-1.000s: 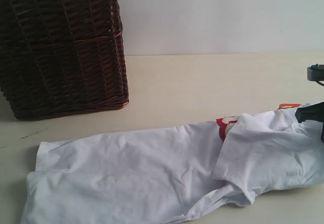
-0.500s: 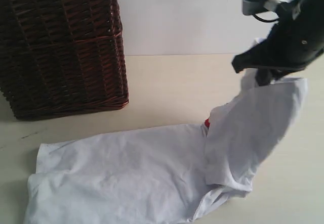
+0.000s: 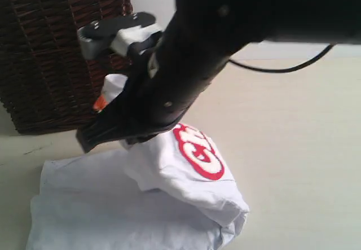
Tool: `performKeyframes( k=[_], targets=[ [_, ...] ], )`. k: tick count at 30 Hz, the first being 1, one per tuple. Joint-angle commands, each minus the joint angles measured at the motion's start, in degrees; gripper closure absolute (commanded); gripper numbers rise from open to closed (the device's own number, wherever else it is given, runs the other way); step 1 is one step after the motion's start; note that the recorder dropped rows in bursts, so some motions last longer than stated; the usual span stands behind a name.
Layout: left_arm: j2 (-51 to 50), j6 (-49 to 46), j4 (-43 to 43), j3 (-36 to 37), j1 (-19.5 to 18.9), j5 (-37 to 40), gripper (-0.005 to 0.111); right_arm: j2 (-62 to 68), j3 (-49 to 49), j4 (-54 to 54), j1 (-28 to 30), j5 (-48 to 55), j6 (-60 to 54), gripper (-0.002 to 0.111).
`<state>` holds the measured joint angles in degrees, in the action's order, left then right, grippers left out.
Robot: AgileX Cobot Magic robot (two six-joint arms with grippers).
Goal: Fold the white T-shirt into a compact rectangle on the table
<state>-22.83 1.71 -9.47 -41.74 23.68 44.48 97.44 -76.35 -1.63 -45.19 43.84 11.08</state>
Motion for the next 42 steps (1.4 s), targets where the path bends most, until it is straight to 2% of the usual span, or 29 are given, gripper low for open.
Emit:
performKeyframes(
  k=[1, 5, 7, 9, 13, 16, 21, 23, 26, 28, 30, 34, 35, 42],
  targets=[
    [0.2, 0.0, -0.5, 0.2, 0.3, -0.1, 0.045, 8.1, -4.2, 0.0, -3.2, -5.8, 1.1, 0.108],
    [0.2, 0.0, -0.5, 0.2, 0.3, 0.1, 0.045, 15.6, -10.2, -0.7, -6.0, -6.4, 0.7, 0.108],
    [0.2, -0.1, -0.5, 0.2, 0.3, 0.2, 0.045, 18.1, -13.2, -2.7, -7.7, -5.7, -2.3, 0.104],
    [0.2, -0.1, -0.5, 0.2, 0.3, 0.2, 0.045, 20.1, -15.6, -6.1, -9.2, -4.7, -4.9, 0.093],
    [0.2, -0.1, -0.5, 0.2, 0.3, 0.3, 0.045, 22.5, -18.8, -7.3, -11.4, -2.9, -6.8, 0.06],
    [0.2, -0.2, -0.5, 0.2, 0.3, 0.5, 0.045, 22.6, -19.8, -7.0, -11.4, -1.8, -6.8, 0.046],
    [0.2, -1.0, -0.3, 0.2, 0.3, 1.4, 0.045, 19.8, -22.4, -1.4, -11.4, 5.5, -3.4, 0.047],
    [0.2, -1.1, -0.2, 0.2, 0.3, 1.5, 0.045, 18.6, -22.5, 7.1, -11.4, 8.7, 2.4, 0.048],
    [0.2, -1.3, -0.1, 0.2, 0.3, 1.6, 0.045, 18.3, -22.4, 26.1, -10.5, 19.9, 15.8, 0.048],
    [0.4, -1.3, -0.1, 0.2, 0.3, 1.6, 0.045, 18.5, -20.6, 31.0, -8.5, 24.5, 17.6, 0.048],
    [2.0, -1.7, -0.2, 0.2, 0.3, 1.6, 0.054, 18.5, -17.9, 29.0, -6.1, 23.2, 17.1, 0.048],
    [8.9, -2.6, 2.2, 1.5, 0.3, 0.7, 0.099, 18.5, -13.3, 27.5, -2.7, 17.8, 16.1, 0.048],
    [11.1, -2.3, 3.4, 2.6, 0.3, -0.2, 0.106, 18.5, -12.5, 27.5, -2.3, 16.4, 16.1, 0.048],
    [22.8, 4.5, 10.1, 9.4, 0.3, -4.4, 0.106, 18.2, -12.1, 25.2, -2.1, 13.2, 11.0, 0.049]
  ],
)
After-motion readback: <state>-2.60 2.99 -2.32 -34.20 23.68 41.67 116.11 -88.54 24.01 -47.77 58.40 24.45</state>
